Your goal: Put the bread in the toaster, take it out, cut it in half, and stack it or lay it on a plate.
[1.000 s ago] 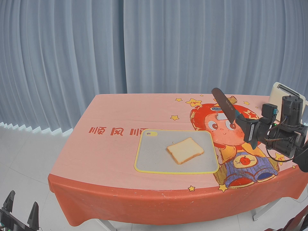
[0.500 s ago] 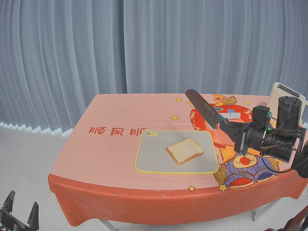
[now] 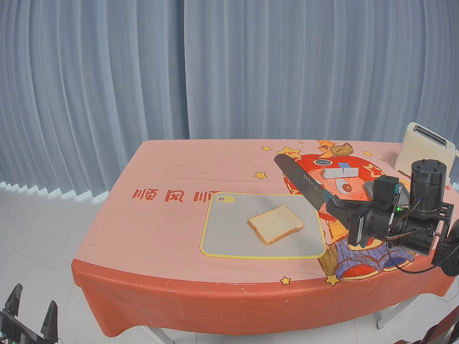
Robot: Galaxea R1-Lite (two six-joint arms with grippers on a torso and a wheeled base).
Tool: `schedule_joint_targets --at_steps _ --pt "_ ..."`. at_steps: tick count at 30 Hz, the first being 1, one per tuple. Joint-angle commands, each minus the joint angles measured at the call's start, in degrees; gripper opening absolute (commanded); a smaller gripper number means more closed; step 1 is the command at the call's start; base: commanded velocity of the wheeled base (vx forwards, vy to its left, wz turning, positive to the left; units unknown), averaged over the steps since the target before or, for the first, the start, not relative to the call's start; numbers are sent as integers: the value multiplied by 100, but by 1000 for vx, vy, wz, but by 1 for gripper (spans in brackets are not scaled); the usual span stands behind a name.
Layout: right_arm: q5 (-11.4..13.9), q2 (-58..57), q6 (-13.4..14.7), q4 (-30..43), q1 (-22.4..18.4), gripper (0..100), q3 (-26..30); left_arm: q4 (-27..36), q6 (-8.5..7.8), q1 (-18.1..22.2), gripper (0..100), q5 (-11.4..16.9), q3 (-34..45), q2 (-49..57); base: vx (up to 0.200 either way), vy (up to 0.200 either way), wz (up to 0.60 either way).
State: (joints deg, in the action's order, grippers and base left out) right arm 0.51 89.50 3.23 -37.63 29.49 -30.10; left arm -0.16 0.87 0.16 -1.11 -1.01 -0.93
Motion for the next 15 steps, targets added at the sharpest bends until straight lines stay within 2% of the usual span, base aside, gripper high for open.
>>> schedule_joint_targets --at_steps 1,4,15 --pt "2 -47 -15 2 259 0 162 -2 1 2 100 -3 101 31 0 0 0" --pt "-16 -73 -24 2 417 0 241 -2 -7 2 100 5 101 31 0 0 0" --pt "-34 -100 -42 2 417 0 268 -2 -7 -7 100 14 101 31 0 0 0"
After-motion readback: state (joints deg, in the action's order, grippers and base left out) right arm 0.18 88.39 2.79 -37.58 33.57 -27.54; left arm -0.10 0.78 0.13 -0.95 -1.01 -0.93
